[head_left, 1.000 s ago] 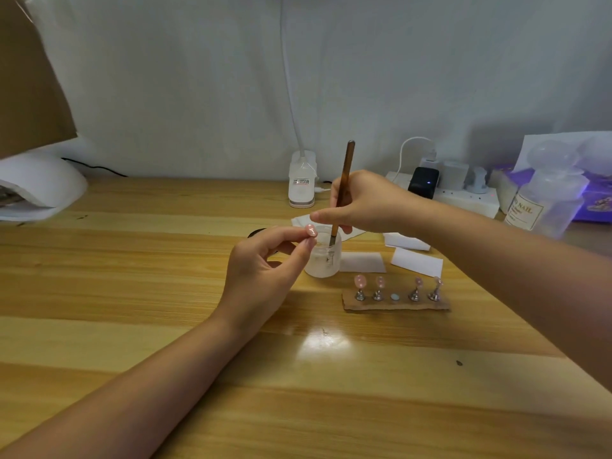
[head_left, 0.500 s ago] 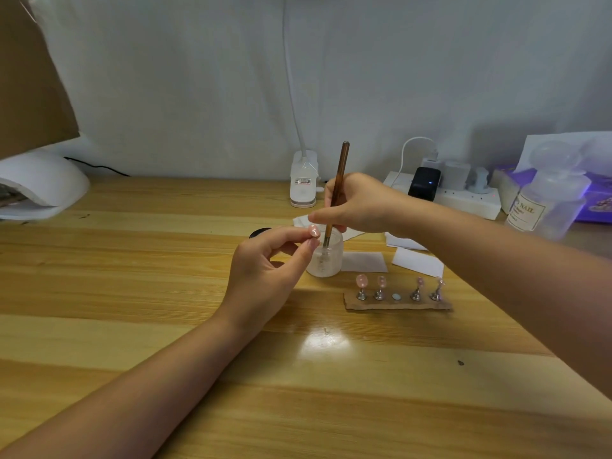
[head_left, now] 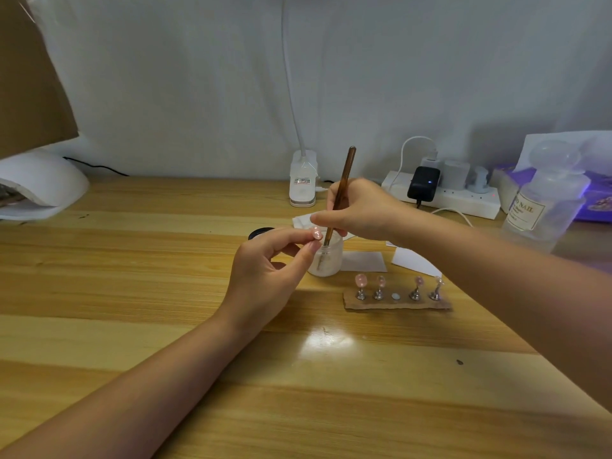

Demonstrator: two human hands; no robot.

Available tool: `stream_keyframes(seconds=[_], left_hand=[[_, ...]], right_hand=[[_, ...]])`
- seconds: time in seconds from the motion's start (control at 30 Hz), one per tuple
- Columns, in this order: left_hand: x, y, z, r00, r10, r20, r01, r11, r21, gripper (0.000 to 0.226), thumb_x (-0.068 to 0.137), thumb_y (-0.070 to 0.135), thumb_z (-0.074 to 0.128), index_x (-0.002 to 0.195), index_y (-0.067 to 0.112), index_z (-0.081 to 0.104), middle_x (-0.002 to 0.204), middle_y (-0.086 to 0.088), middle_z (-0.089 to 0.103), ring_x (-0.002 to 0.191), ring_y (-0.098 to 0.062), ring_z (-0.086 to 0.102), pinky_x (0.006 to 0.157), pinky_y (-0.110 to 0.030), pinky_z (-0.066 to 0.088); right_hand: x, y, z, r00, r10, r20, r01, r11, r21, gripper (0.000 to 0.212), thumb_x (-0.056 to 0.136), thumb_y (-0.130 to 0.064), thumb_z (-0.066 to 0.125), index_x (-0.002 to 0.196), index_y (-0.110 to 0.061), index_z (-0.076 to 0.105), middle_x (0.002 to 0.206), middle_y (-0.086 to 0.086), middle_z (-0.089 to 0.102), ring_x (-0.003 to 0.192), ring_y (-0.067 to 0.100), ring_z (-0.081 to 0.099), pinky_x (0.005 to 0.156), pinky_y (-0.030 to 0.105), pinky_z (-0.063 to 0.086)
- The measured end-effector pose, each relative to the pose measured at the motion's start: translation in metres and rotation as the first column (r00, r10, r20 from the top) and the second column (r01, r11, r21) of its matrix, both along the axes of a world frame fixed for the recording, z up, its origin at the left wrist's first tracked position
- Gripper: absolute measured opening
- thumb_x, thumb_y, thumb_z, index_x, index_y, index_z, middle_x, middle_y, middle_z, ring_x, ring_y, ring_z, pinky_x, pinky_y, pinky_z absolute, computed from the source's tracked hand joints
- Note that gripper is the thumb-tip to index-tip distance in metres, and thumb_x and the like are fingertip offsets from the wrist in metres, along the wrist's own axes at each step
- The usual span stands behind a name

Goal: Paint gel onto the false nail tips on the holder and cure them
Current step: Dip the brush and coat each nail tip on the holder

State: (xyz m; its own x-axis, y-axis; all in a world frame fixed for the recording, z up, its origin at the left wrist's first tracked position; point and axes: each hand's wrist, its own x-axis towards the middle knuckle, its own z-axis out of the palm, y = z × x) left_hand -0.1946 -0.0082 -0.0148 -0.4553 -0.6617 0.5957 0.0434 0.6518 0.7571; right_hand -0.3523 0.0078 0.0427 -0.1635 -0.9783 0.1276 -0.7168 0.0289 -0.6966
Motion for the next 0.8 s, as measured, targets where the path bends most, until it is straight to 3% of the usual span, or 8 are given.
stream_keyframes(seconds=[0.1,0.2,0.37,0.47,0.6,0.8], left_hand=[[0.000,0.001,0.000,1.000,-0.029,0.000,0.029,0.999,-0.015,0.021,0.081,0.004,0.066,0.097,0.018,0.067,0.088,0.009,0.067,0.070,-0.001,0.060,0.051,-0.014,0.047],[0.001,0.002,0.000,0.998,-0.064,0.012,0.064,0.997,-0.045,0.023,0.081,0.003,0.065,0.097,0.018,0.066,0.087,0.009,0.067,0.070,-0.003,0.059,0.050,-0.015,0.046],[0.001,0.006,0.003,0.990,-0.126,0.061,0.132,0.985,-0.108,0.022,0.081,0.004,0.065,0.097,0.018,0.067,0.087,0.006,0.066,0.073,-0.009,0.059,0.045,-0.016,0.045],[-0.002,0.013,0.004,0.979,-0.174,0.105,0.190,0.967,-0.168,0.020,0.080,0.008,0.067,0.095,0.022,0.066,0.086,0.003,0.067,0.072,-0.014,0.060,0.045,-0.032,0.048],[-0.005,0.018,0.002,0.963,-0.210,0.170,0.244,0.945,-0.217,0.016,0.078,0.014,0.066,0.093,0.020,0.067,0.079,0.001,0.067,0.064,-0.016,0.059,0.042,-0.036,0.044],[-0.006,0.020,-0.002,0.946,-0.228,0.232,0.272,0.945,-0.183,0.017,0.077,0.008,0.065,0.090,0.019,0.068,0.077,0.002,0.065,0.061,-0.013,0.056,0.043,-0.021,0.043]], right_hand=[[-0.003,0.010,-0.001,0.998,0.002,0.060,0.004,0.995,-0.104,0.022,0.085,-0.024,0.064,0.067,-0.016,0.052,0.057,-0.004,0.053,0.047,-0.002,0.051,0.052,0.011,0.045],[-0.009,0.025,0.001,0.986,-0.075,0.150,0.116,0.952,-0.285,0.023,0.086,-0.028,0.062,0.068,-0.017,0.053,0.051,-0.007,0.053,0.043,-0.006,0.050,0.047,0.004,0.039],[-0.014,0.060,-0.008,0.896,-0.088,0.435,0.252,0.908,-0.336,0.021,0.080,-0.040,0.060,0.076,-0.020,0.065,0.057,-0.004,0.067,0.047,0.004,0.055,0.050,0.013,0.046],[-0.012,0.080,-0.017,0.813,-0.083,0.577,0.327,0.885,-0.333,0.025,0.072,-0.045,0.060,0.071,-0.022,0.069,0.067,0.001,0.071,0.054,0.009,0.061,0.060,0.019,0.052],[-0.009,0.104,-0.028,0.807,-0.042,0.590,0.337,0.852,-0.401,0.026,0.066,-0.048,0.062,0.068,-0.025,0.073,0.069,0.003,0.071,0.056,0.013,0.061,0.058,0.020,0.051],[-0.001,0.119,-0.045,0.815,-0.020,0.579,0.401,0.740,-0.540,0.033,0.078,-0.036,0.054,0.062,-0.012,0.069,0.057,0.006,0.065,0.049,0.017,0.058,0.047,0.017,0.046]])
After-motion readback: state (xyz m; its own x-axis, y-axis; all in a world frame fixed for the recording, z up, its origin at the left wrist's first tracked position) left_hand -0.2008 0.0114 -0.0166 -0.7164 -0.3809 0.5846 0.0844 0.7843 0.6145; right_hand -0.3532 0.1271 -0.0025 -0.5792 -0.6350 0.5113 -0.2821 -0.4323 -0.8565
